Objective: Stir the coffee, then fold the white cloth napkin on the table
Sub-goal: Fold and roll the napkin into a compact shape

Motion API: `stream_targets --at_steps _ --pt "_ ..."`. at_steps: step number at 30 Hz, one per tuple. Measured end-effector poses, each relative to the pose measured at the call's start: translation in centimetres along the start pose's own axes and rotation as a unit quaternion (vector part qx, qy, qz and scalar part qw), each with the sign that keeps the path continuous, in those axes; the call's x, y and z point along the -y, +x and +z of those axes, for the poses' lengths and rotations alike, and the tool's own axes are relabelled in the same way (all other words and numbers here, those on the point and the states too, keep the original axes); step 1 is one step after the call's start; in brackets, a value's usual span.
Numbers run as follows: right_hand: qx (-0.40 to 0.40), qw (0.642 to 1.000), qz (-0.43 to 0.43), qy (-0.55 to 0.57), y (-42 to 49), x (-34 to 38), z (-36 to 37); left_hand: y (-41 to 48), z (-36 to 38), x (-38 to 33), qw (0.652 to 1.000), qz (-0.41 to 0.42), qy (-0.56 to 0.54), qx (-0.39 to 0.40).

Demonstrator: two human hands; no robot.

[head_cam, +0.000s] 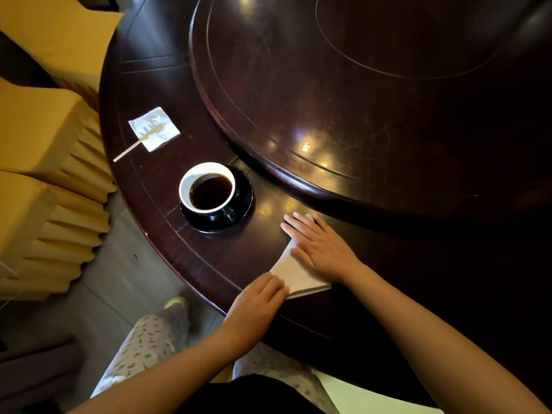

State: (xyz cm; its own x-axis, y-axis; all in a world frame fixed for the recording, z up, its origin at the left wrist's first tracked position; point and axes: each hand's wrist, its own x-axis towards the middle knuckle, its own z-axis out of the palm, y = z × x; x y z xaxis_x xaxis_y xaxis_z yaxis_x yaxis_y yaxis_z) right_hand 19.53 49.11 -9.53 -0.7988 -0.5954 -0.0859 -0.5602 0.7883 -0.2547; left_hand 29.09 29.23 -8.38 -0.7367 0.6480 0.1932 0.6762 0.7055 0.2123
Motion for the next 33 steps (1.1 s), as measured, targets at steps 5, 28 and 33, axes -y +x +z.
stream_targets --at_steps 5,28,33 --pt "0.006 0.998 0.055 -0.001 -1.8 -0.7 -0.3 -0.2 0.0 0.4 1.000 -0.010 -0.023 -0.018" --pt "-0.148 0.988 -0.024 0.037 -5.7 2.7 -3.2 3.5 -1.1 1.2 0.992 -0.072 0.033 0.100" --pt "-0.045 0.949 0.103 0.295 -4.2 3.3 -6.7 3.8 -3.6 3.1 0.962 -0.169 -0.205 0.061"
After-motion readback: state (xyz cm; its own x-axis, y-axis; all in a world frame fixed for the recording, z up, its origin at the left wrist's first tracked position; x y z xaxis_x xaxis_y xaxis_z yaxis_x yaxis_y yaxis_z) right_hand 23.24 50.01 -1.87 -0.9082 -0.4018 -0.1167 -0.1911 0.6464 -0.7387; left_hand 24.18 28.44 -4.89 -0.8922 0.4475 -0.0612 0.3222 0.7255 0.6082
